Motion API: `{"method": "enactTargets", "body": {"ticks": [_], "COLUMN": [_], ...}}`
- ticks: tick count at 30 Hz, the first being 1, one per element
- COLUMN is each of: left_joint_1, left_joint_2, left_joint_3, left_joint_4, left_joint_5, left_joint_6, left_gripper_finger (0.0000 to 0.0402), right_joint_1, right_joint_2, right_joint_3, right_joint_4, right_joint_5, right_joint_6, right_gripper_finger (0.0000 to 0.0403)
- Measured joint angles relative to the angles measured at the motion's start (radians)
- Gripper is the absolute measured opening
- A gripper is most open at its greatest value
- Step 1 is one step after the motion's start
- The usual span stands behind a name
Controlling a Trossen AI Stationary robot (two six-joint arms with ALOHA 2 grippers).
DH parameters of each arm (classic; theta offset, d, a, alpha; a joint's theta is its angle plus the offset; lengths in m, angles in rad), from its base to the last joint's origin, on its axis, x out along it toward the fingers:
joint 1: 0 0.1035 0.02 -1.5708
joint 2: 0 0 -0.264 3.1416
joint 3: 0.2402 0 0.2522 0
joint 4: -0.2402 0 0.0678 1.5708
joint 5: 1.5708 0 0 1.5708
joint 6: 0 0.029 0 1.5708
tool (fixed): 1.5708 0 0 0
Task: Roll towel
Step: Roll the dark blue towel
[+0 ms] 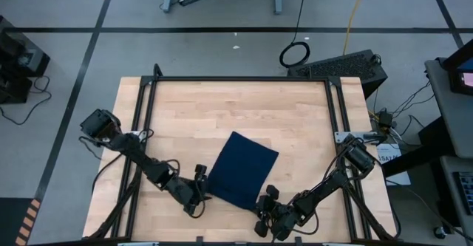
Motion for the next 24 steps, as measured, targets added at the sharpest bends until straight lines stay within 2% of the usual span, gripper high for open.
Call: {"method": "enactTargets", "body": {"ticks": [3, 5, 8, 13, 18, 24], "left_joint_1": [0.008, 0.022, 0.048, 0.102, 0.178, 0.242], "left_joint_2": [0.019, 0.036, 0.038, 0.036, 0.035, 0.034], "left_joint_3": [0.0, 0.0, 0.0, 0.0, 0.0, 0.002], "left_joint_4": [0.0, -0.001, -0.003, -0.001, -0.002, -0.001], "left_joint_5": [-0.013, -0.008, 0.027, 0.163, 0.383, 0.616], "left_joint_6": [0.0, 0.0, -0.001, -0.021, -0.184, -0.357], "left_gripper_finger": [0.0218, 0.0195, 0.0138, 0.0022, 0.0015, 0.0014], "right_joint_1": [0.0, 0.0, 0.0, 0.0, 0.007, 0.044], "right_joint_2": [0.0, 0.0, 0.0, 0.0, -0.009, -0.085], "right_joint_3": [0.0, 0.0, -0.001, -0.001, -0.002, -0.007], "right_joint_4": [0.001, 0.003, 0.004, 0.008, 0.02, -0.094], "right_joint_5": [0.0, 0.0, 0.001, 0.0, 0.0, -0.014], "right_joint_6": [-0.028, -0.056, -0.102, -0.201, -0.323, -0.468], "right_gripper_finger": [0.0017, 0.0017, 0.0019, 0.0025, 0.0049, 0.0122]}}
